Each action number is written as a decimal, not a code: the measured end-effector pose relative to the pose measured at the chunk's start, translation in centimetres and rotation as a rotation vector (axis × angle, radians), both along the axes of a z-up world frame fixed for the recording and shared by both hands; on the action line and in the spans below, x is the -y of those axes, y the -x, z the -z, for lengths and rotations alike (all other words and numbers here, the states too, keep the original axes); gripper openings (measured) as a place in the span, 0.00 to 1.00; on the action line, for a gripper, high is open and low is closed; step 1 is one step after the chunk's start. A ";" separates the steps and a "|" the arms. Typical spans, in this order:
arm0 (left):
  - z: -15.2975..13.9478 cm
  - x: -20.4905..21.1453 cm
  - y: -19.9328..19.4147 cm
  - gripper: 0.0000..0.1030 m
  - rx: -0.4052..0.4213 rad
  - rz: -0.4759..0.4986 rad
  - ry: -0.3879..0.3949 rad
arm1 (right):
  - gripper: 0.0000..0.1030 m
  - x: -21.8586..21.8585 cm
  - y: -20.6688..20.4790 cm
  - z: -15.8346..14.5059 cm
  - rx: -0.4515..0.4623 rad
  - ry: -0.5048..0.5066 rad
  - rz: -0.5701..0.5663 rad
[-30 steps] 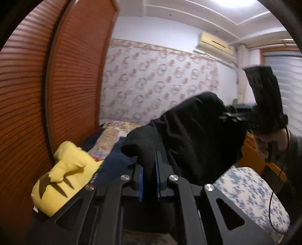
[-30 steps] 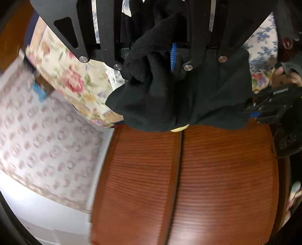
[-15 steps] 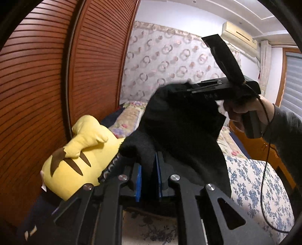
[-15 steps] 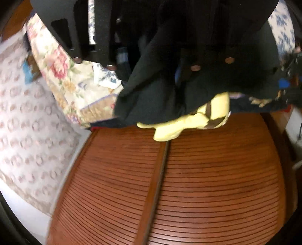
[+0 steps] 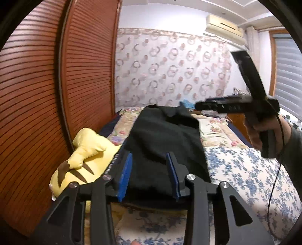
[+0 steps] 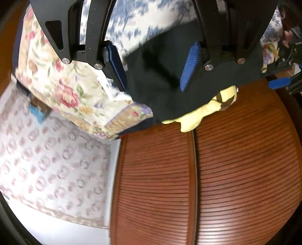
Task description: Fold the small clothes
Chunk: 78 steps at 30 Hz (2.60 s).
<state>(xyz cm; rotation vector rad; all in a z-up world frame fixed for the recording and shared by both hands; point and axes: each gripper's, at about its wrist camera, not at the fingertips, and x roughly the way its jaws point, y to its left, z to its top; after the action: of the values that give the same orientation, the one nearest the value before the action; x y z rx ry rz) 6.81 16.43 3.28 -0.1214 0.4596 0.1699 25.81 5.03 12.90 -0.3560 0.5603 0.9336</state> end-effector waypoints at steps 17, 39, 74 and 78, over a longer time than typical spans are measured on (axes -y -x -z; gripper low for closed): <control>-2.2 10.3 1.6 0.36 0.012 0.153 -0.064 | 0.70 17.1 11.5 0.5 0.025 -0.125 0.288; -5.3 17.1 3.3 0.36 0.029 0.220 -0.090 | 0.76 29.3 21.2 -0.9 0.130 -0.227 0.625; -5.2 17.9 3.6 0.37 0.040 0.200 -0.088 | 0.76 29.8 22.2 -0.7 0.139 -0.237 0.642; -4.9 17.9 3.8 0.37 0.042 0.195 -0.088 | 0.76 29.9 22.2 -0.7 0.141 -0.238 0.648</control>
<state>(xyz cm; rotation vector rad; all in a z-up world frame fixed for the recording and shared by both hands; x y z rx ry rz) 3.02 -1.43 8.21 0.0063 0.4184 -0.0036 3.60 -24.91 13.56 -0.0127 0.3896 0.3383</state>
